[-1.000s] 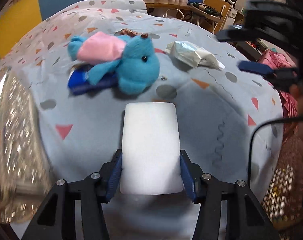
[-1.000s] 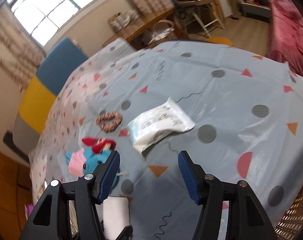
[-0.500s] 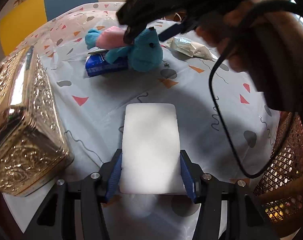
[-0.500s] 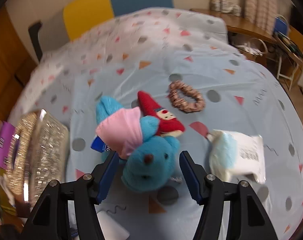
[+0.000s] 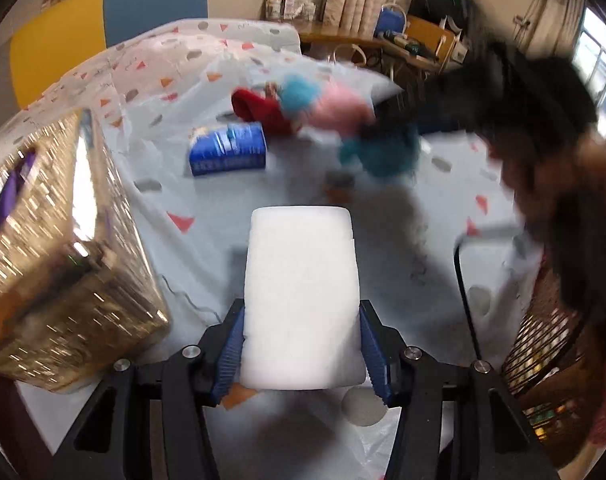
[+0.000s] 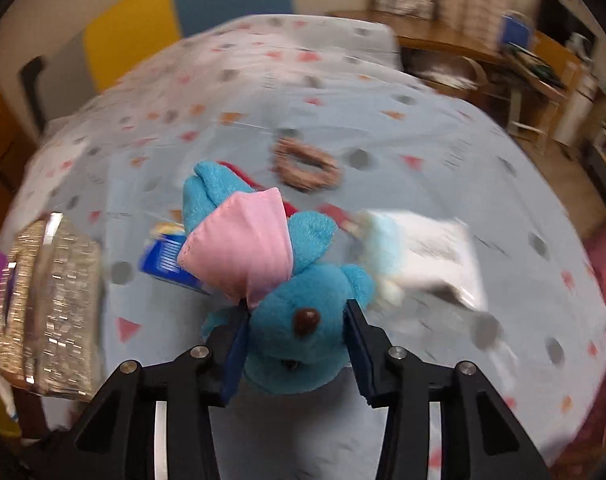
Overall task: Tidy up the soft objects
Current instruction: 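Carry the white block into the gold tray and release it while the right tool grasps the blue teddy bear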
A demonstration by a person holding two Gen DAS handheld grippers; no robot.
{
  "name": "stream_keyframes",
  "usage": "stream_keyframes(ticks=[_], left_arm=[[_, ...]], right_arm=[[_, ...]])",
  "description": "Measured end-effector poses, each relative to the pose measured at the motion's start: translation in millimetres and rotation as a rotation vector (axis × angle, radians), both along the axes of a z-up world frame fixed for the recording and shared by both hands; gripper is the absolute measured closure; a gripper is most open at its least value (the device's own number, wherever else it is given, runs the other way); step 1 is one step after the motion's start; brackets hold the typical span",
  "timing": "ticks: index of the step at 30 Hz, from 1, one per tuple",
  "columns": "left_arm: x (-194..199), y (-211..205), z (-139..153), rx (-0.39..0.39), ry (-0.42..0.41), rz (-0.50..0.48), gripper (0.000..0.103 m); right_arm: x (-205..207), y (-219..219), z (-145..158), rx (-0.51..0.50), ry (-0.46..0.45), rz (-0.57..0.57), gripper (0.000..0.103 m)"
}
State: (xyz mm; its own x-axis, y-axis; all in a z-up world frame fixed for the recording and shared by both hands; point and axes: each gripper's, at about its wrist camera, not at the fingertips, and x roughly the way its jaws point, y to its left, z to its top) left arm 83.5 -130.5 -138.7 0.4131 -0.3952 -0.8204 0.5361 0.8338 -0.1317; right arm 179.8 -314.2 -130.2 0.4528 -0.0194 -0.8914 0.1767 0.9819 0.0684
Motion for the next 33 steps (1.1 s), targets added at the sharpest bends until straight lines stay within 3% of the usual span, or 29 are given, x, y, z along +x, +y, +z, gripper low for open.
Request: stream_keyframes(ticks=[4,10,16,20,25,33], left_arm=[[11,7,39,-0.065,-0.027,0.029,0.049],[60,23,89,-0.109,-0.078,0.119,0.049],[125,69,120,-0.095,-0.126,0.274,0.049],[156,126,135,-0.094,-0.161,0.417,0.049],[149,204,136,-0.094,-0.184,0.567,0.048],[84,313,108,-0.097,-0.175,0.782,0.048]], right_arm=[[-6,-9,-16,0.068,0.061,-0.045,0.058],[-5,-3,-25,0.055,0.053,-0.048,0.056],[-6,-4,-24,0.085,0.041,-0.064,0.055],[-6,0,-23,0.063,0.036,-0.053,0.055],[-5,2,-23,0.046,0.033,-0.043,0.055],[-4,3,-23,0.017,0.032,-0.023,0.055]])
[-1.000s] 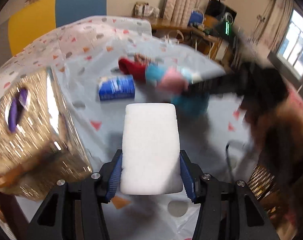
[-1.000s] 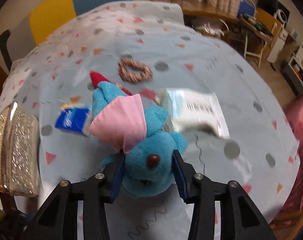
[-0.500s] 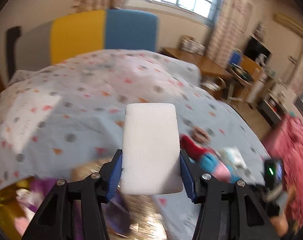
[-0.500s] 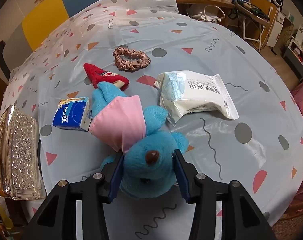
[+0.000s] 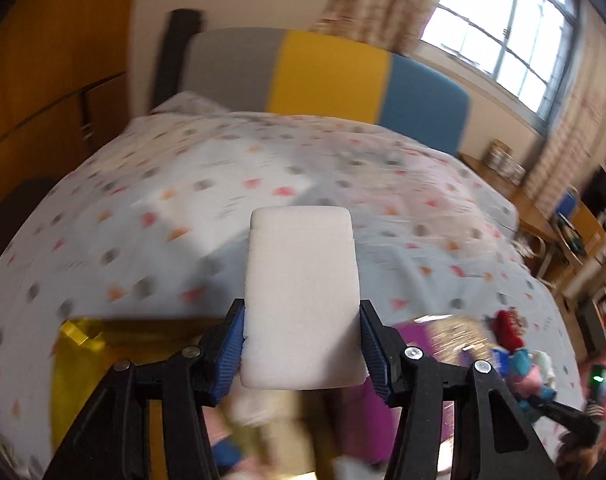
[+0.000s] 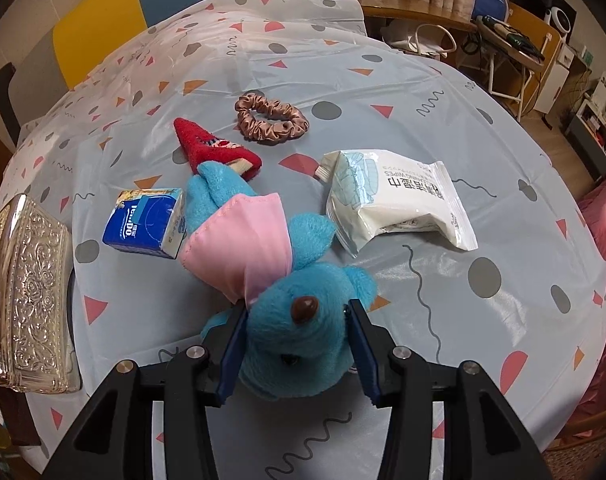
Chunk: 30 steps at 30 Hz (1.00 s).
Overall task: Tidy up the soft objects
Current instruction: 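Carry the white block into the gold tray and release it while the right tool grasps the blue teddy bear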
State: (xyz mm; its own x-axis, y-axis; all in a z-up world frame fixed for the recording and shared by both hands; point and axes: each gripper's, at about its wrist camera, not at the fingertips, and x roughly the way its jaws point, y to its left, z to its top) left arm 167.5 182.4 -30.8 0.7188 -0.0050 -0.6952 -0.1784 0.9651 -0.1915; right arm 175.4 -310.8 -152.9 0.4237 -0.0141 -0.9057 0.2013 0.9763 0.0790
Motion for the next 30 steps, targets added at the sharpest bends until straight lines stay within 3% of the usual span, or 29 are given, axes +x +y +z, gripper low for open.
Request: stream_keyframes(ticks=[5,14,18,24,26,30], left_arm=[[-55,63,-29,-0.015,0.035,0.14,0.048],[-112,97,-89,-0.09,0.142,0.269,0.047],[-103,101,-107,-0.12,0.182,0.289,0.047],[-68,97,-110,-0.083,0.193,0.261,0.043],[-63,97,-110,-0.08,0.186,0.252,0.03],[-72,97,-103,-0.041,0.156,0.274,0.022]], right_arm=[[1,0,0,-0.001,0.006,-0.001,0.055],[1,8,0,-0.059,0.007,0.031,0.055],[1,12,0,-0.082,0.003,0.046,0.055],[0,18,0,-0.12,0.0,0.068,0.055],[-1,17,0,-0.12,-0.001,0.066,0.055],[0,18,-1,-0.125,0.0,0.067,0.055]])
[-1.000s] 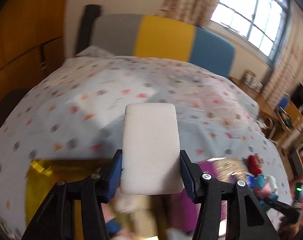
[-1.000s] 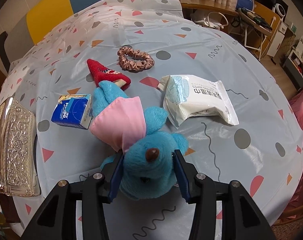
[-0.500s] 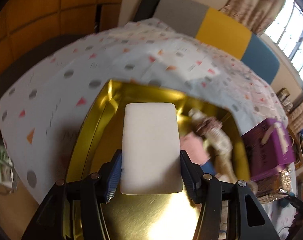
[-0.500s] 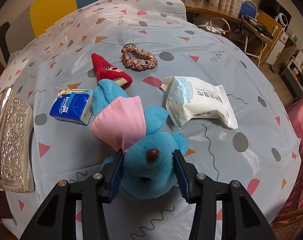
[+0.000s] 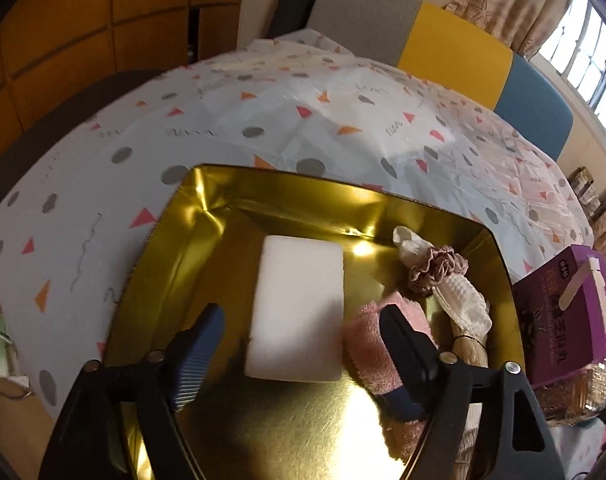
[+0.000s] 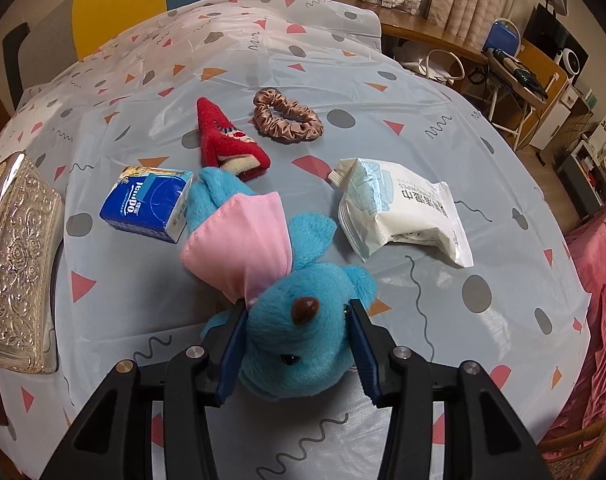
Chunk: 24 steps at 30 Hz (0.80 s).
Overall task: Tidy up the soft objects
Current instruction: 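Carry the white block into the gold tray and release it while the right tool grasps the blue teddy bear, then carry the blue teddy bear with pink scarf into the gold tray and release it with the right tool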
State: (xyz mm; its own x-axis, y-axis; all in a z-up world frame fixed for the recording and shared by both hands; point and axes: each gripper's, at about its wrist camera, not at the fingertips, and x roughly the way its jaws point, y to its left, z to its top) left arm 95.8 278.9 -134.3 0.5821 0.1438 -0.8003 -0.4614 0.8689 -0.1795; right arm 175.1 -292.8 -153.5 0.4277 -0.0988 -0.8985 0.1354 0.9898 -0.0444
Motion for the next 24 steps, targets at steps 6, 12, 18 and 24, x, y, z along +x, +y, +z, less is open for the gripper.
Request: stream_keyframes(ticks=[6,12,18,24], left_arm=[[-33,-8,13,0.037,-0.039,0.012,0.018],[-60,-36,28,0.077,-0.082,-0.045,0.013],[-74,-68,38,0.104,-0.112,-0.128,0.012],[-79,-85,48,0.139,-0.134,-0.191,0.012]], right_arm=[[0,2,0,-0.015,-0.001,0.008,0.055],[-1,-1,4,0.006,-0.019,-0.005,0.056],[-4,-7,11,0.074,-0.058,-0.029,0.058],[-14,-12,23,0.191,-0.12,-0.066,0.059]])
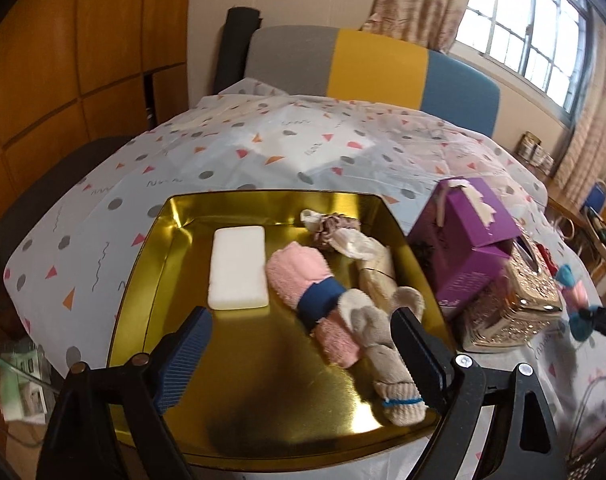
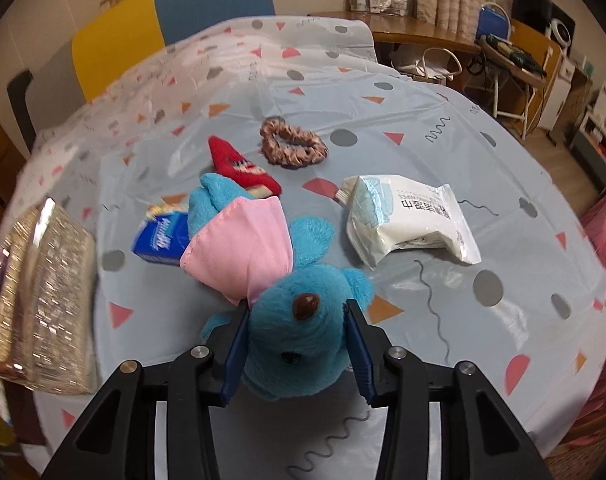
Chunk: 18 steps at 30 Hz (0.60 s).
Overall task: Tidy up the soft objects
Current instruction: 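Carry the blue teddy bear with pink scarf into the gold tray and release it with the right tool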
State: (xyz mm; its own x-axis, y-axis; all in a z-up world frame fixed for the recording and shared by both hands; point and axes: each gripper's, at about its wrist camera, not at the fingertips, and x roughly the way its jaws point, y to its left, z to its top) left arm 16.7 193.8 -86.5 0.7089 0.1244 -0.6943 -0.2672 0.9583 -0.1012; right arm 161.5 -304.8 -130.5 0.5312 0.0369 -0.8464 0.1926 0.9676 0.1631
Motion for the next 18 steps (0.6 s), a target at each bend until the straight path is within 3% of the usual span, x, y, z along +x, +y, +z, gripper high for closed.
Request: stream_keyframes(ticks=[4,10,18], left_arm=[[-2,-5,1,-0.002,0.002,-0.025,0.012],[-6,-9,-2,-0.012,0.003,-0.03,0.012],[-12,-4,-3,-0.013,0.008,-0.025,0.012]], right_arm=[[-2,-1,9,0.088,-0.032,-0.024,0.059],[20,15,35,0.133,-0.07,-0.011,0.059],[64,106,99,0.112,-0.166,0.169,0.059]])
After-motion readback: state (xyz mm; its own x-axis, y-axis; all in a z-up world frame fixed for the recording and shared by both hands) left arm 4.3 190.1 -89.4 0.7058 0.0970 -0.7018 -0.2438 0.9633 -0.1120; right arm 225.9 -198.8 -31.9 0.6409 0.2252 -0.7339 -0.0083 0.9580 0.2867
